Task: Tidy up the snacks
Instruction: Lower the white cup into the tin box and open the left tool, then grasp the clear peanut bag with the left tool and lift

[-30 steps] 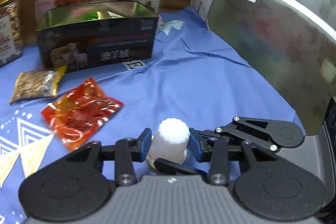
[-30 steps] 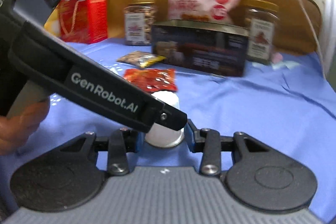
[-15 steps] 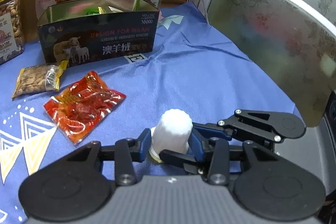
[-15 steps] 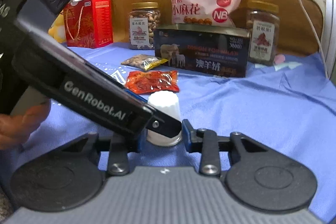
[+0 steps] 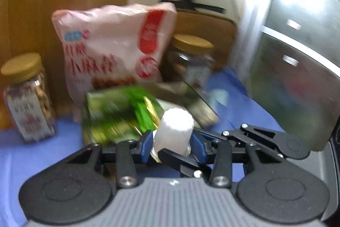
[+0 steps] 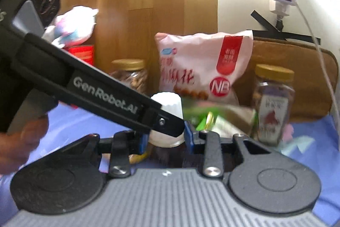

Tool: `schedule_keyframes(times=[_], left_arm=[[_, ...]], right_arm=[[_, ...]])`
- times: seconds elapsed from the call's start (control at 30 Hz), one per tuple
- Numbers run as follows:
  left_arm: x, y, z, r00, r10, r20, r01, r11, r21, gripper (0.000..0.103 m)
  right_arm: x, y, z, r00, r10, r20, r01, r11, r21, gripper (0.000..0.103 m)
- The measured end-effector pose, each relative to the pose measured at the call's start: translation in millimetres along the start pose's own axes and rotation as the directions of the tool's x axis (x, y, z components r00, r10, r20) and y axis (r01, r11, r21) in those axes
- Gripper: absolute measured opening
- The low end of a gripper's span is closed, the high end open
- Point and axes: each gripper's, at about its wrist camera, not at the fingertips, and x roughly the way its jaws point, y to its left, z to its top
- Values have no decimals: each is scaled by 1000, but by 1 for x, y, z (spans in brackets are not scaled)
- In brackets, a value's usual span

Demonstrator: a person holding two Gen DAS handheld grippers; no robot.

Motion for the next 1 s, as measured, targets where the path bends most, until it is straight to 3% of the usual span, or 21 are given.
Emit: schedule_keyframes(times=[0.2,0.33,0.53,0.63,0.77,0.87,0.93,1.0], left_arm=[[46,32,18,997,68,-43,-70,996,-59,37],[56,35,13,994,95,-53,-98,994,-47,43],[8,55,8,995,93,42,-89,991,-96,46],[-14,79,-7,992,121,35,-114,982,-152,49],[-15,112,-36,987,154,-41,-160,958,-239,53],[-5,131,-54,989,120,-87,-142,938,-318,55],[4,135,-59,987,126,-98,-152,930,-336,68],[15,137,-65,989,83,-124,-123,923,-365,66]], right_arm=[[66,-14,7,998,-11,-60,14,999,46,39],[70,-13,0,999,-16,-50,19,998,57,46],[39,-17,4,1000,7,14,-8,997,80,48],[20,-15,2,997,78,18,-80,989,121,48],[29,-3,-17,970,215,-116,-191,963,188,48],[52,8,-29,944,236,-229,-192,961,197,48],[66,11,-31,933,239,-268,-184,959,214,50],[79,12,-31,923,237,-305,-165,956,243,50]])
